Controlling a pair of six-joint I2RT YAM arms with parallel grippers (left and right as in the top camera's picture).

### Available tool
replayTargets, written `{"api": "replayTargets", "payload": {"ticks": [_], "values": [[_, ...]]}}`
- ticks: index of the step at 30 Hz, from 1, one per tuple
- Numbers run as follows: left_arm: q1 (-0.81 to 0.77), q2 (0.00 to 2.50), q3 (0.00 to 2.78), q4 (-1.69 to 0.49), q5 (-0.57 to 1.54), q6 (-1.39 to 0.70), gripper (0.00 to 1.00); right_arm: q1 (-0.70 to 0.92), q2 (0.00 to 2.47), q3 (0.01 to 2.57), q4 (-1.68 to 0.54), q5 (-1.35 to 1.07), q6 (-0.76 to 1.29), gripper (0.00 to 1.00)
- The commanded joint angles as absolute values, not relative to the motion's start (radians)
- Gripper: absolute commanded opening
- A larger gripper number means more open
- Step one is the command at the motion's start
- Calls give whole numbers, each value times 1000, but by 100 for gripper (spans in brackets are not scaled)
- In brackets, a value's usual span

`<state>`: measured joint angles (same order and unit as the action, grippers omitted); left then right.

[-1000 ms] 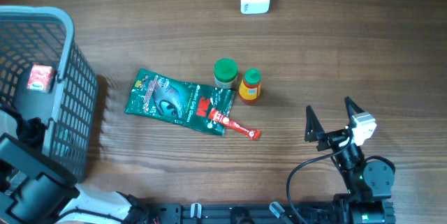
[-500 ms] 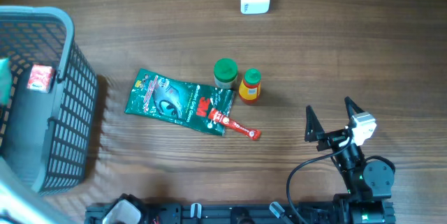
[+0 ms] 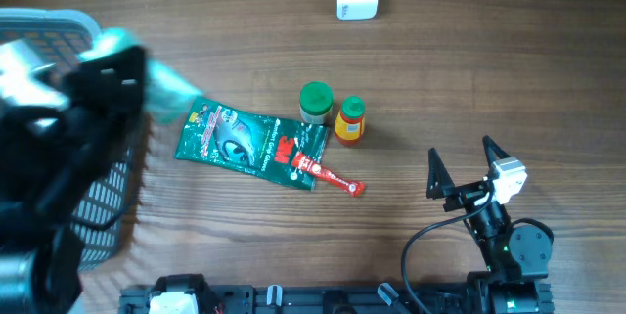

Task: Scan the item barcode
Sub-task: 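Lift the wipes pack out of the basket toward the table, then lower the wipes pack beside the sachet and open the left gripper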

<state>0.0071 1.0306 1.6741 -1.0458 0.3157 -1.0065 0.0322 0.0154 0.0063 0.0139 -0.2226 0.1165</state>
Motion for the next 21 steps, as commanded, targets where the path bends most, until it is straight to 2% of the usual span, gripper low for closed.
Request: {"api": "replayTargets", "payload": {"ticks": [1, 7, 14, 17, 21], "values": [[-213, 1119, 1683, -1038, 233, -974, 31, 36, 11, 5, 16, -206, 131, 100], [-568, 1311, 1683, -1168, 43, -973, 30, 36, 11, 5, 16, -206, 131, 100], [-805, 1498, 1631, -1372, -69, -1065, 27, 36, 11, 5, 17, -206, 131, 100], [-891, 1533, 1545, -1321, -103, -1116, 27, 36, 11, 5, 17, -206, 131, 100], [-1011, 1542, 1367, -1076, -103, -1179, 34, 36, 11, 5, 17, -206, 131, 100]]}}
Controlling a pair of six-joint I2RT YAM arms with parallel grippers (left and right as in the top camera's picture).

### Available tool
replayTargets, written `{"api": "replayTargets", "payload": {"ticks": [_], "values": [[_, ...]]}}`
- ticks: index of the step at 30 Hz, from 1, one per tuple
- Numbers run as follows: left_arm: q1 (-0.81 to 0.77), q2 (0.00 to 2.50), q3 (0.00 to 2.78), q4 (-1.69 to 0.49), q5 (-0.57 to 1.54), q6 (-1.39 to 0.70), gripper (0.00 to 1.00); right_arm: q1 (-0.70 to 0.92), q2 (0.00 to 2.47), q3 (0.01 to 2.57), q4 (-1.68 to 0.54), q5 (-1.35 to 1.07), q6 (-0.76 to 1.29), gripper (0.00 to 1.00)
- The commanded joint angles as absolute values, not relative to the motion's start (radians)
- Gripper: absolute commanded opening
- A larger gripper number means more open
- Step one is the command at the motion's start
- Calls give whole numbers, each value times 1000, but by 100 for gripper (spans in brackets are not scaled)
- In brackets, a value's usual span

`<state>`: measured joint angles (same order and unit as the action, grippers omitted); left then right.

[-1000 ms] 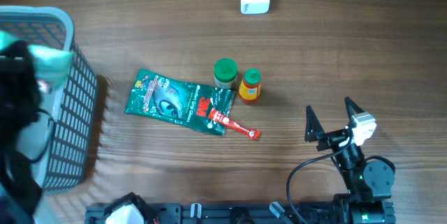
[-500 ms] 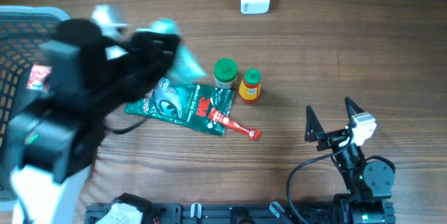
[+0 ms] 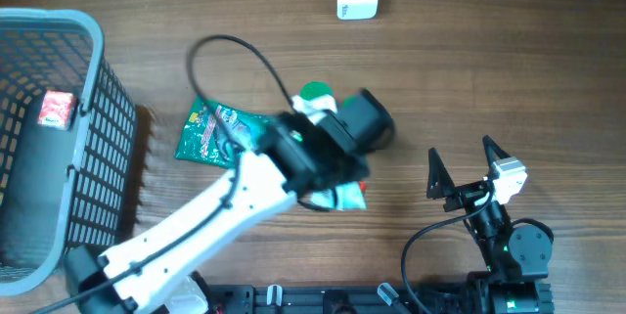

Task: Scan the item barcode
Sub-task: 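Lower the wipes pack beside the sachet and open the left gripper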

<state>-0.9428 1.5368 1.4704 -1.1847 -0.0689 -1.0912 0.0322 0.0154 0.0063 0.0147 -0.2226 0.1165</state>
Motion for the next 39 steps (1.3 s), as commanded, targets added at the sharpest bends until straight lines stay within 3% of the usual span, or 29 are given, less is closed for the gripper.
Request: {"api": "replayTargets", "payload": {"ticks": [1, 6, 12, 15, 18, 21, 24, 33, 39], "values": [[-1032, 1542, 1316, -1000, -103, -1237, 34, 36, 11, 5, 16, -206, 131, 100], [-1042, 1565, 1155, -750, -104, -1539, 25, 36, 11, 5, 17, -206, 131, 100], [-1043, 1726, 1111, -402, -76, -1815, 35, 36, 11, 5, 17, -206, 131, 100], [-1042, 1787, 1111, -371, -69, -1901, 36, 36, 11, 5, 17, -206, 131, 100], [-1042, 1811, 1111, -368, -70, -1921, 38, 36, 11, 5, 17, -206, 131, 100], [-1042, 1808, 1111, -364, -72, -1919, 58, 36, 11, 5, 17, -206, 131, 100], [-1043, 1787, 1111, -366, -68, -1916, 71, 36, 11, 5, 17, -206, 131, 100], [-1044, 1663, 1112, -381, -57, -1677, 71, 36, 11, 5, 17, -206, 131, 100], [-1044, 1611, 1112, -439, -58, -1646, 72, 36, 11, 5, 17, -206, 131, 100]]}}
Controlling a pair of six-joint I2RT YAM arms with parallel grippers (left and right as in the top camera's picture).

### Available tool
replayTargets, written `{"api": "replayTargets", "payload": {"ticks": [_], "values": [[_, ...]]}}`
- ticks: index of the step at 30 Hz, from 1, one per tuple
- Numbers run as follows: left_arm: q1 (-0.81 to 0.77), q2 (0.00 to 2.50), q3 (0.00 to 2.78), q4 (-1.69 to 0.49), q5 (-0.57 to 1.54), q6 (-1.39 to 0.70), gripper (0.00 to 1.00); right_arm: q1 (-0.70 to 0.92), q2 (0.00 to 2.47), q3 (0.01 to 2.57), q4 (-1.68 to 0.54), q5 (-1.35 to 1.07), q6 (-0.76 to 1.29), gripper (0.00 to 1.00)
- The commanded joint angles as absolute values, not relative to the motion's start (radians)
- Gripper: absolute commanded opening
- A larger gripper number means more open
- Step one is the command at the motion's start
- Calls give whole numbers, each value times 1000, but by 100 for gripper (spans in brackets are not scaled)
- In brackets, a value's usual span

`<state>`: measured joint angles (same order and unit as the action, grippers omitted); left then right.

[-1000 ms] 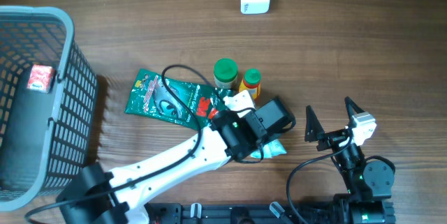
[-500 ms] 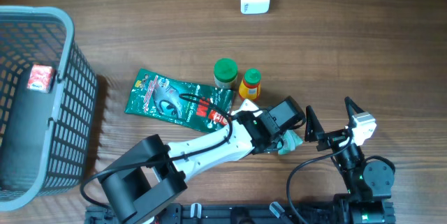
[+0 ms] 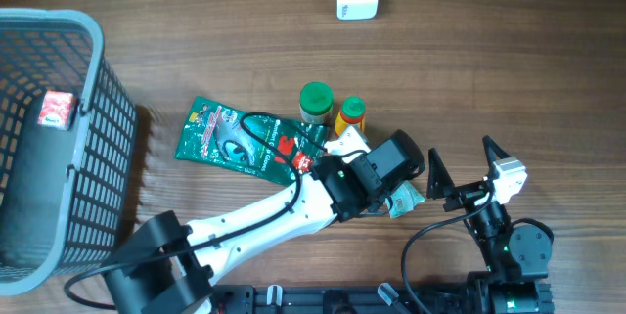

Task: Scan the item barcode
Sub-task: 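Lower the wipes pack beside the sachet and open the left gripper, then return the left gripper into the basket and grasp the red-orange packet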

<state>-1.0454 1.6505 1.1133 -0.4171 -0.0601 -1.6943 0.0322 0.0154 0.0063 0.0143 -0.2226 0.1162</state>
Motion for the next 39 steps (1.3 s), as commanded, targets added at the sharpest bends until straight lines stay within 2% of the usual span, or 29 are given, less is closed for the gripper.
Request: {"api": "replayTargets", "payload": {"ticks": [1, 9, 14, 17, 19, 21, 26, 33, 39], "values": [[-1044, 1608, 1112, -439, -58, -1625, 72, 36, 11, 5, 16, -206, 131, 100], [-1043, 1486, 1112, -554, -51, -1596, 72, 36, 11, 5, 17, -206, 131, 100], [-1043, 1362, 1112, -593, -115, -1481, 73, 36, 11, 5, 17, -206, 131, 99], [-1042, 1292, 1112, -618, -216, -1359, 85, 36, 11, 5, 17, -206, 131, 100], [-1042, 1250, 1112, -630, -318, -1239, 100, 36, 11, 5, 17, -206, 131, 100], [-1040, 1207, 1112, -646, -430, -1121, 100, 36, 11, 5, 17, -206, 131, 100], [-1003, 1114, 1112, -672, -555, -992, 100, 36, 11, 5, 17, -206, 131, 100], [-815, 968, 1112, -674, -778, -972, 100, 36, 11, 5, 17, -206, 131, 100], [-555, 894, 1112, -625, -813, -949, 100, 36, 11, 5, 17, -206, 131, 100]]}}
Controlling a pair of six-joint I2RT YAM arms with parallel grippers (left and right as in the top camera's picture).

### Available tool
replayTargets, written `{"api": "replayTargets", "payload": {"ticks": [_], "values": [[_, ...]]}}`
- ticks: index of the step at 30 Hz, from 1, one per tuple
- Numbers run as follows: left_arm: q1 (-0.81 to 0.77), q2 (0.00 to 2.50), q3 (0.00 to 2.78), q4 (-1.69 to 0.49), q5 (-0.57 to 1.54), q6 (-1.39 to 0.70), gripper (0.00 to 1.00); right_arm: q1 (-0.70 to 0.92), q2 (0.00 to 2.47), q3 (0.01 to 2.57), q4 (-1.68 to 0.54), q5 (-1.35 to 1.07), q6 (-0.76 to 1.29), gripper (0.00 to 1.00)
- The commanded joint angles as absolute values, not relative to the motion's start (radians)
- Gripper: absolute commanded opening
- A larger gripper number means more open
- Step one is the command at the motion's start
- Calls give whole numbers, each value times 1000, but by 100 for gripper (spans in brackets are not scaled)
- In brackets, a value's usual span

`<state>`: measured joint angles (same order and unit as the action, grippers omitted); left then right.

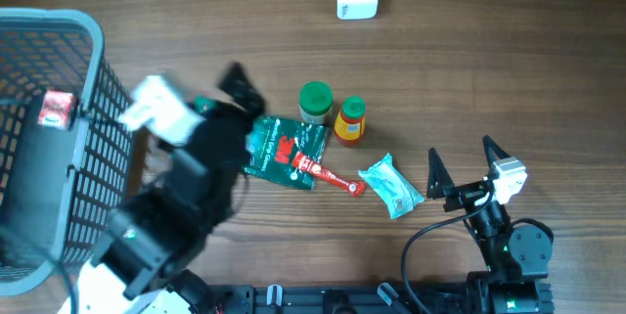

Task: Scan the item barcode
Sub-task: 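Return the left gripper into the basket and grasp the red-orange packet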

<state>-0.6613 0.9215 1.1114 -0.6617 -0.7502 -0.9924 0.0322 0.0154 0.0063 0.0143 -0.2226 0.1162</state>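
Note:
A teal wrapped packet (391,187) lies flat on the wooden table, just left of my right gripper (462,162). That gripper stands open and holds nothing. The white barcode scanner stands at the table's far edge. My left arm shows blurred at the left, between the basket and the green pouch (286,148), whose left half it covers. The left gripper (223,94) points toward the far side with its fingers apart and nothing between them.
A green-lidded jar (315,102) and a yellow bottle with a red cap (350,120) stand beside the pouch. A red tube (335,177) lies at the pouch's near corner. The grey mesh basket (93,60) at the far left holds a red-and-white packet (57,109).
My left arm was stretched across to the teal packet beside the right gripper. It has drawn back to the left, next to the basket, and the packet lies free. The right arm has not moved.
First my left arm was over the basket with something teal at its gripper. Then it reached over the pouch and jars with the teal packet. Then it had the packet down near the right gripper. Now the packet lies alone there and the left arm is back at the left.

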Motion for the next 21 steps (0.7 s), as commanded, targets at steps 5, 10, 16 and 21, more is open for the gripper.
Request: {"api": "replayTargets", "payload": {"ticks": [5, 10, 16, 21], "values": [[-337, 892, 1129, -316, -813, -590, 100, 36, 11, 5, 17, -206, 131, 100], [-130, 916, 1137, -275, -865, -573, 100, 36, 11, 5, 17, -206, 131, 100], [258, 987, 1137, -434, -709, -746, 100, 36, 11, 5, 17, -206, 131, 100], [566, 1061, 1137, -469, -327, -897, 99, 36, 11, 5, 17, -206, 131, 100]]}}
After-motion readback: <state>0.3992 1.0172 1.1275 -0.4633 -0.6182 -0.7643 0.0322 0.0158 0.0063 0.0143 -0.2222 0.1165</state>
